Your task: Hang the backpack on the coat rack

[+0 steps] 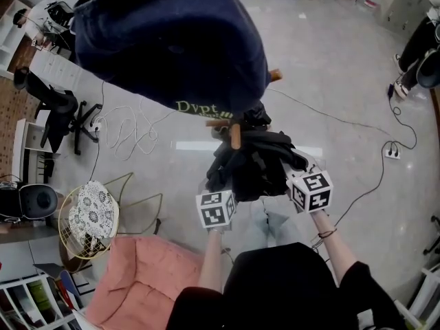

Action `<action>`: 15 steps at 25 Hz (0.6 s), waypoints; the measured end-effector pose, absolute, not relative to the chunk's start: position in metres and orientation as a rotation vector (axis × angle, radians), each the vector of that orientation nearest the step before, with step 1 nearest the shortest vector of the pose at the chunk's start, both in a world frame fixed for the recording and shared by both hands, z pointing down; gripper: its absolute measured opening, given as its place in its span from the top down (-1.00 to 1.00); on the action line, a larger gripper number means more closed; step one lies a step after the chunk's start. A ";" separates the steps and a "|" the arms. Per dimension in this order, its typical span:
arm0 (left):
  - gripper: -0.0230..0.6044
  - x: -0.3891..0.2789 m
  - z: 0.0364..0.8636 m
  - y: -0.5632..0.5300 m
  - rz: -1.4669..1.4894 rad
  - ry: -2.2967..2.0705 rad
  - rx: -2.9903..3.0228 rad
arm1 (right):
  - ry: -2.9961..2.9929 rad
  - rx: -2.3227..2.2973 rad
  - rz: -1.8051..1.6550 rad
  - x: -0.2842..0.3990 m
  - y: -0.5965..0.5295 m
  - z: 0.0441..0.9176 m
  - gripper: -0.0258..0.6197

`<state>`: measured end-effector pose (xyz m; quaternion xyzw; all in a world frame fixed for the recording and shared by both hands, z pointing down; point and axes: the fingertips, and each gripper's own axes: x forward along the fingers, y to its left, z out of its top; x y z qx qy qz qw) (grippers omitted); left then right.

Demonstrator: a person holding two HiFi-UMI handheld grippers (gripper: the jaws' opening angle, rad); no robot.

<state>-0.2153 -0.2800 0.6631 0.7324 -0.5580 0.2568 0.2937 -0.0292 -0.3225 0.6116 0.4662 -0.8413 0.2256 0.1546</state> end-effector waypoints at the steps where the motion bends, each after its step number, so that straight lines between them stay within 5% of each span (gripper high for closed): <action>1: 0.46 -0.216 0.663 -0.281 0.676 -1.490 1.947 | -2.412 1.335 0.649 -0.029 -0.323 0.612 0.77; 10: 0.25 -0.222 0.668 -0.288 0.604 -1.562 1.889 | -2.380 1.334 0.688 -0.025 -0.329 0.619 0.64; 15: 0.01 -0.219 0.671 -0.284 0.506 -1.576 1.839 | -2.389 1.334 0.774 -0.024 -0.326 0.623 0.36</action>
